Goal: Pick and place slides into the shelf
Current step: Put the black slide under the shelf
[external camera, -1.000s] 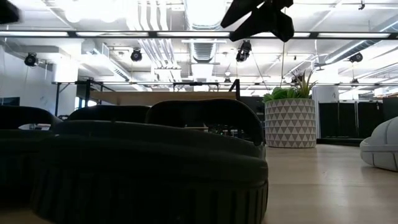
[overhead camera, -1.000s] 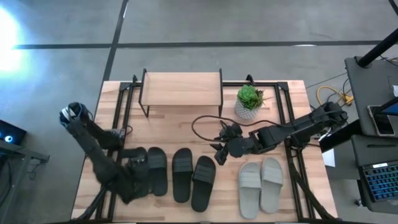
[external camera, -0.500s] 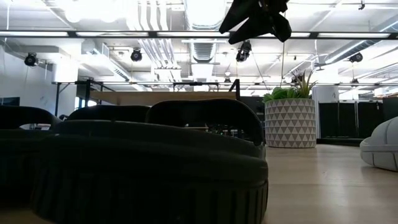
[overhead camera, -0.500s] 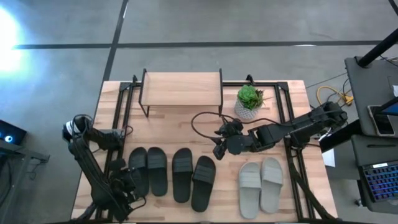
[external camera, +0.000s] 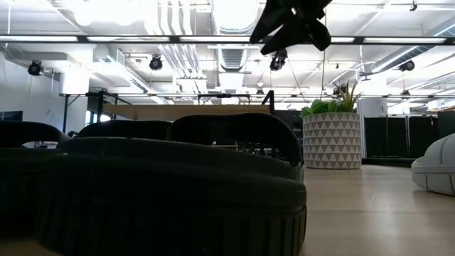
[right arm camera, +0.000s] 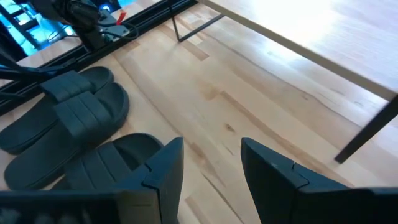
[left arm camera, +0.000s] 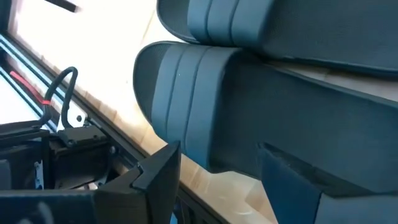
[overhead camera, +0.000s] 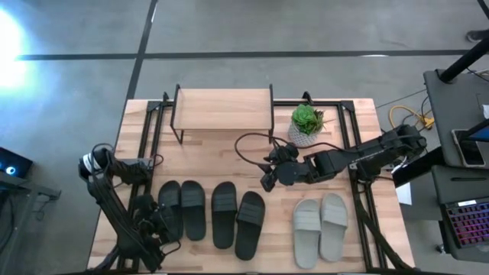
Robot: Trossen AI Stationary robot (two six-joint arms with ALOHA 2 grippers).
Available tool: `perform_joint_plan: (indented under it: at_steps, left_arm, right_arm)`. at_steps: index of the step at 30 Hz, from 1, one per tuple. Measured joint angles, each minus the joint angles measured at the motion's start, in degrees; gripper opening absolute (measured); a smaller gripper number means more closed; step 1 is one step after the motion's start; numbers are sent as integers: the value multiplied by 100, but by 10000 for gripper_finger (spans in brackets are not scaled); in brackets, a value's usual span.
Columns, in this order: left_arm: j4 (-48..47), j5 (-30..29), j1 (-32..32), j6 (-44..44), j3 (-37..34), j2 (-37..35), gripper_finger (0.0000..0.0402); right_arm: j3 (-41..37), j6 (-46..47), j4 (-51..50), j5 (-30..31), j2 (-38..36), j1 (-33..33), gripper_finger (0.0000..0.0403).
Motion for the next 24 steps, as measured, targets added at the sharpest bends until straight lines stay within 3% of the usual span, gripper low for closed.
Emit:
perform_joint_plan:
  at_steps: [17, 24]
  left_arm:
    - [87, -1, 71, -6, -379, 666, 193]
    - [312, 19, 298, -7, -1044, 276, 193]
  right_arm:
    - [-184, 103, -2, -21, 0, -28, 153]
    - [-292, 254, -4, -121, 2, -27, 153]
